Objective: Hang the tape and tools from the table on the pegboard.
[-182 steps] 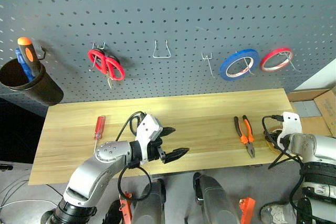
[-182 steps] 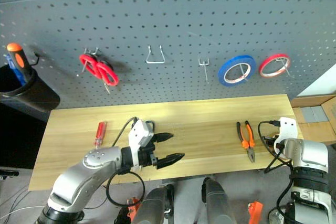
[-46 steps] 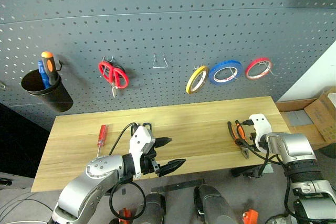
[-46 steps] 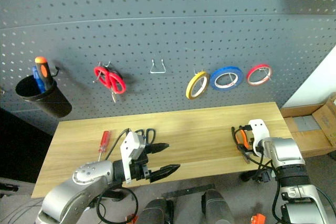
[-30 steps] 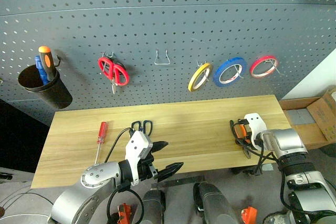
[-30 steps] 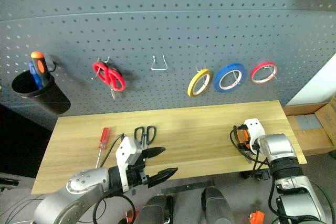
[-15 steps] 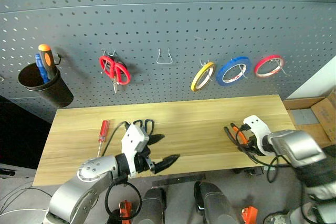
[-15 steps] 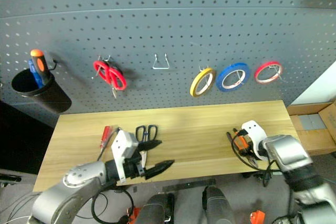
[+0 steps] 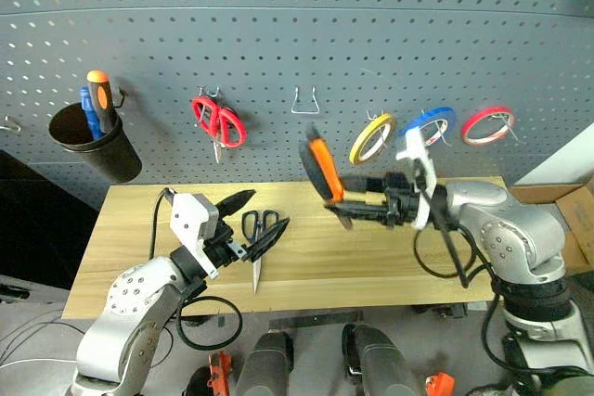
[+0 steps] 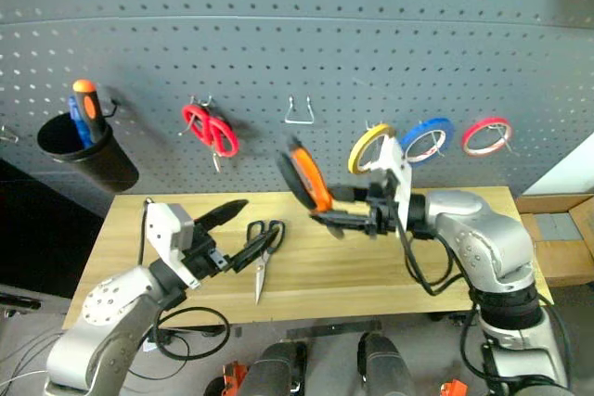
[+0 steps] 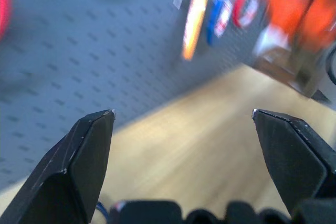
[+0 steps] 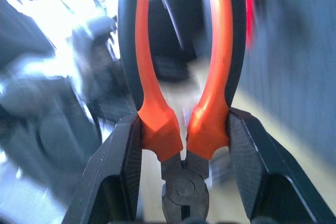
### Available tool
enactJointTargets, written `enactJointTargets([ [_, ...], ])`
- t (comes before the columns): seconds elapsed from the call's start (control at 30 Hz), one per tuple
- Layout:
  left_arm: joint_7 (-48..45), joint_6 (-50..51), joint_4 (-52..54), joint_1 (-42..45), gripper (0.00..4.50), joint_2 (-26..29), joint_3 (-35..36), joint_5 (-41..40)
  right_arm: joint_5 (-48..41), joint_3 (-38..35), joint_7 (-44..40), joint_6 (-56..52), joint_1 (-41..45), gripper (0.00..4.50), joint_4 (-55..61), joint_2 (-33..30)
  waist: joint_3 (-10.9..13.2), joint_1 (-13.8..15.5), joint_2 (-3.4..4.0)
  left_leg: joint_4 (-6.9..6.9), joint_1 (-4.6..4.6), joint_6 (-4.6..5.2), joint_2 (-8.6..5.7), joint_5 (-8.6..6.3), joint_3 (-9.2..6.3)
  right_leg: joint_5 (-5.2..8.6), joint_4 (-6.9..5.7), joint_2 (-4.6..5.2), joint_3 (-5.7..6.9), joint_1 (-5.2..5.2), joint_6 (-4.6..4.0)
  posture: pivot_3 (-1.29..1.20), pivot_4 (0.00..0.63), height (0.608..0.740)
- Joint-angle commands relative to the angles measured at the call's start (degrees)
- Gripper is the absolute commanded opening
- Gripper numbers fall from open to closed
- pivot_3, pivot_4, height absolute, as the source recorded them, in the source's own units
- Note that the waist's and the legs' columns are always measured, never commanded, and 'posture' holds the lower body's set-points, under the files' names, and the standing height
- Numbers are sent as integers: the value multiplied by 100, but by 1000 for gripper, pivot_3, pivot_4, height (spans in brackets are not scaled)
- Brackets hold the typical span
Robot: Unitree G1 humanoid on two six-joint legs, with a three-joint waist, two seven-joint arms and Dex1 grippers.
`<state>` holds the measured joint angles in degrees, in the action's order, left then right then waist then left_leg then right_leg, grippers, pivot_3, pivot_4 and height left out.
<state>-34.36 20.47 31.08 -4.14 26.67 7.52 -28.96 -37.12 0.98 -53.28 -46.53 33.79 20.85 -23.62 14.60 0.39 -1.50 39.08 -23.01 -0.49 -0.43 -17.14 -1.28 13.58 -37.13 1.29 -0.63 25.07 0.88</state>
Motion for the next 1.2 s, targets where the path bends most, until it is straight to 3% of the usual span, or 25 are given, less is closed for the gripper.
enactJointTargets([
  [0.03,37,-375,277,-184,4500,-167,-80,91,-58,-165,383,431,713,1826,-225,408,-5,-5,-4,0,1,0,0,0,2,-1,0,0,-1,1,-1,55,178,740],
  [0.1,127,-506,294,-171,4500,-313,-193,155,507,196,611,822,1159,1825,-496,530,-6,-23,-3,1,3,-2,0,1,5,-2,-7,1,-5,4,-3,56,175,740],
  [0.37,430,-1040,187,-81,4500,-693,-190,421,1825,397,1668,2699,2107,1825,-1717,1372,-110,-26,-12,-1,3,-12,1,7,20,-3,-38,1,-13,25,-8,72,157,740],
  [0.87,948,-1637,48,-19,4500,-1053,-178,795,2989,597,2477,4455,2399,1825,-3652,2056,-188,-20,-29,18,19,-12,0,8,32,-4,-85,1,-22,26,-8,93,179,740],
  [1.2,1185,-1674,117,-140,4500,-1177,-200,858,3172,413,2895,5311,2681,1825,-4718,2291,-185,-27,-25,19,19,-2,1,3,29,-3,-86,1,-21,27,-9,110,213,740],
])
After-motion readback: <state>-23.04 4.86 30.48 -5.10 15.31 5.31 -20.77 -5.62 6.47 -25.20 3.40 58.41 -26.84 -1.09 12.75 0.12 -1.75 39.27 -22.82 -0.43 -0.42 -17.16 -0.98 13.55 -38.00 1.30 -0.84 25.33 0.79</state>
